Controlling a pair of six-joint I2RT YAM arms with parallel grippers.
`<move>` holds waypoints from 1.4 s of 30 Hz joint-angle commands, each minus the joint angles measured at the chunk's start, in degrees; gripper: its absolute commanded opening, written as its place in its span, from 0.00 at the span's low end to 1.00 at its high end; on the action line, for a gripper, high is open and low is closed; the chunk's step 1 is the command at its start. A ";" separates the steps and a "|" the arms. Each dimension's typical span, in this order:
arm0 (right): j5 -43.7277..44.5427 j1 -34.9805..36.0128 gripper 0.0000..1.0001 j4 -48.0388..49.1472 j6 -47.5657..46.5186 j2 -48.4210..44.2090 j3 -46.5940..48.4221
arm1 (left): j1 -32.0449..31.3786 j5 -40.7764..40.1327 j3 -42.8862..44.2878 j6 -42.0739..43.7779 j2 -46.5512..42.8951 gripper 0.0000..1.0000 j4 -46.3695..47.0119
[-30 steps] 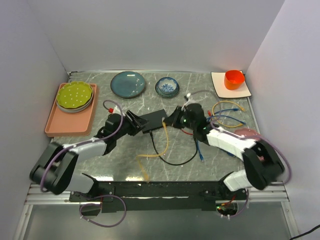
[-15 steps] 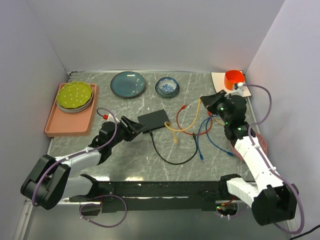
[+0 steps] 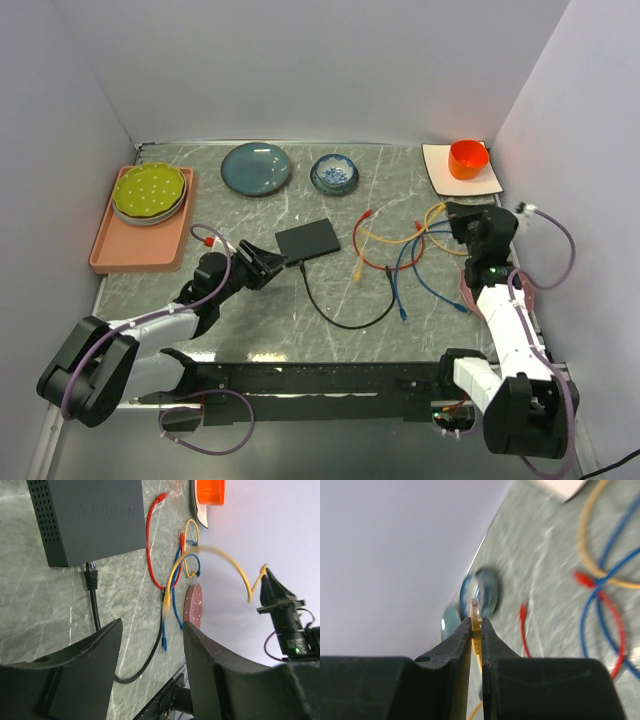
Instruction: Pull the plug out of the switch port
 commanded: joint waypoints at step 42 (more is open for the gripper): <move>-18.97 39.90 0.58 14.96 -19.96 41.60 8.18 | 1.97 -3.65 18.52 4.90 19.89 0.47 -6.46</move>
